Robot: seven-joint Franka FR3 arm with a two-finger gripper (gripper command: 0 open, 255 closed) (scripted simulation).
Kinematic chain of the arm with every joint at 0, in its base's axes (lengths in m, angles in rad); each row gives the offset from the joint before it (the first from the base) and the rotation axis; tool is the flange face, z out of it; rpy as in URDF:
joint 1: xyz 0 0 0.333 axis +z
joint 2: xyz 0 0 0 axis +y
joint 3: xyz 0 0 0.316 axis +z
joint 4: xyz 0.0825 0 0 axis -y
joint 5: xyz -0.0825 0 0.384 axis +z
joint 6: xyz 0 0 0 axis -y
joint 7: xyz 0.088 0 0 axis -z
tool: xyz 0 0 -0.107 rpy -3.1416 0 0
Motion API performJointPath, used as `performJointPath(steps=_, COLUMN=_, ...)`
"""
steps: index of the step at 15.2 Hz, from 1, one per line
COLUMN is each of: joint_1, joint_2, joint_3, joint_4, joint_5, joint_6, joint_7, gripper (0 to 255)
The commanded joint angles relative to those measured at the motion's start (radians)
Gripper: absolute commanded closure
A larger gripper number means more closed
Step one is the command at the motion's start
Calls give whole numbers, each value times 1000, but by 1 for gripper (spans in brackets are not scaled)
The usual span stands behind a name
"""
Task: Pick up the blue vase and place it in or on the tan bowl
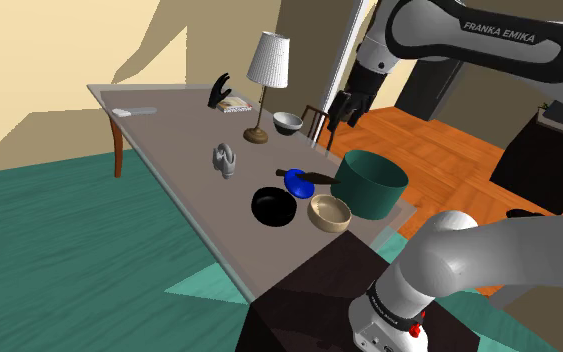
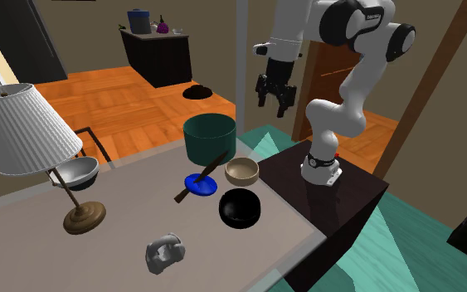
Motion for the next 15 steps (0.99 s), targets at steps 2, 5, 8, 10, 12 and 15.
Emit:
performJointPath(steps=2, joint_1=-3, joint_2=15, joint_3=-14, joint_4=-15, joint_5=-7, joint_6=28, joint_7=-17, gripper=0)
performJointPath(steps=5, joint_1=-10, joint_2=69, joint_3=-57, joint_4=-53, joint_5=-27, joint_6=114, joint_7=-67, gripper=0)
performJointPath(steps=8, joint_1=-17, joint_2=136, joint_3=-100, joint_4=-78, joint_5=-44, joint_6=201, joint_7=-116, gripper=0)
performJointPath(steps=10, joint_1=-21, joint_2=188, joint_3=-129, joint_4=-89, joint_5=-52, joint_6=259, joint_7=-150, gripper=0)
performJointPath(steps=12, joint_1=-23, joint_2=245, joint_3=-157, joint_4=-93, joint_5=-57, joint_6=317, joint_7=-185, gripper=0)
performJointPath(steps=15, joint_1=-24, joint_2=339, joint_3=-200, joint_4=-89, joint_5=-57, joint_6=401, joint_7=-240, gripper=0)
